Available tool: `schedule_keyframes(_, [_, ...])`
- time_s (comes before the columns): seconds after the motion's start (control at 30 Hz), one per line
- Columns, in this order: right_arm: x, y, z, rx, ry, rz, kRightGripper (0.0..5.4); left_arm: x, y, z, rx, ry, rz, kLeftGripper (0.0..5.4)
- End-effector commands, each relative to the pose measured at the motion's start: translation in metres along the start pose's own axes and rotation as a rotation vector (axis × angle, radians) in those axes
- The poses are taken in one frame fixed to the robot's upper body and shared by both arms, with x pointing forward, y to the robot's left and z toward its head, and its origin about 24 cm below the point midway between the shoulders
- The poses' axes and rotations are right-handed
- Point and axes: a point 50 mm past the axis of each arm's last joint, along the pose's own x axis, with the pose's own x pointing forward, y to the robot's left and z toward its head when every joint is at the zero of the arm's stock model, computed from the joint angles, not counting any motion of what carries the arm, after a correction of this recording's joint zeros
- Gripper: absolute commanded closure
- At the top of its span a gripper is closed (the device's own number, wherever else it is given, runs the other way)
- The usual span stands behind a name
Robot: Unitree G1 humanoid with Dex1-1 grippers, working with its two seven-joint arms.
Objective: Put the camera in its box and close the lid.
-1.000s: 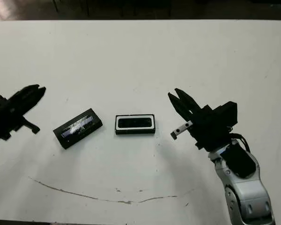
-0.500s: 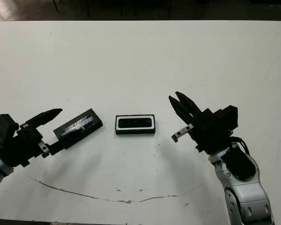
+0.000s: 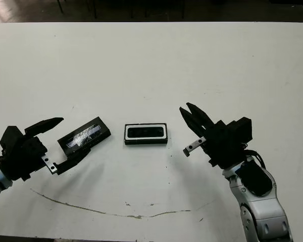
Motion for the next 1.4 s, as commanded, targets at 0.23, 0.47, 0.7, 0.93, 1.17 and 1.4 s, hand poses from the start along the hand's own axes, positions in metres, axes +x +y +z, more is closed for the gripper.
schedule_keyframes(0.23, [-0.003,0.0,-0.006,0.005,0.039,0.001,5.4,0.005,-0.003,-0.008,-0.029,0.054,-0.022,0.02])
schedule_keyframes(0.47, [-0.004,0.0,-0.006,0.011,0.039,0.0,5.4,0.008,-0.005,-0.015,-0.06,0.083,-0.044,0.02])
schedule_keyframes(0.7, [-0.004,0.0,-0.006,0.013,0.039,0.001,5.4,0.01,-0.003,-0.024,-0.035,0.141,-0.046,0.02])
schedule_keyframes(0.93, [-0.004,-0.001,-0.006,0.012,0.043,-0.003,5.4,0.012,0.001,-0.038,-0.065,0.154,-0.021,0.02])
schedule_keyframes(1.17, [-0.004,-0.002,-0.005,0.007,0.042,-0.004,5.4,0.014,0.004,-0.047,-0.07,0.155,-0.006,0.02])
schedule_keyframes(1.4, [-0.005,-0.003,-0.005,-0.001,0.048,-0.003,5.4,0.015,0.004,-0.052,-0.101,0.14,-0.001,0.02])
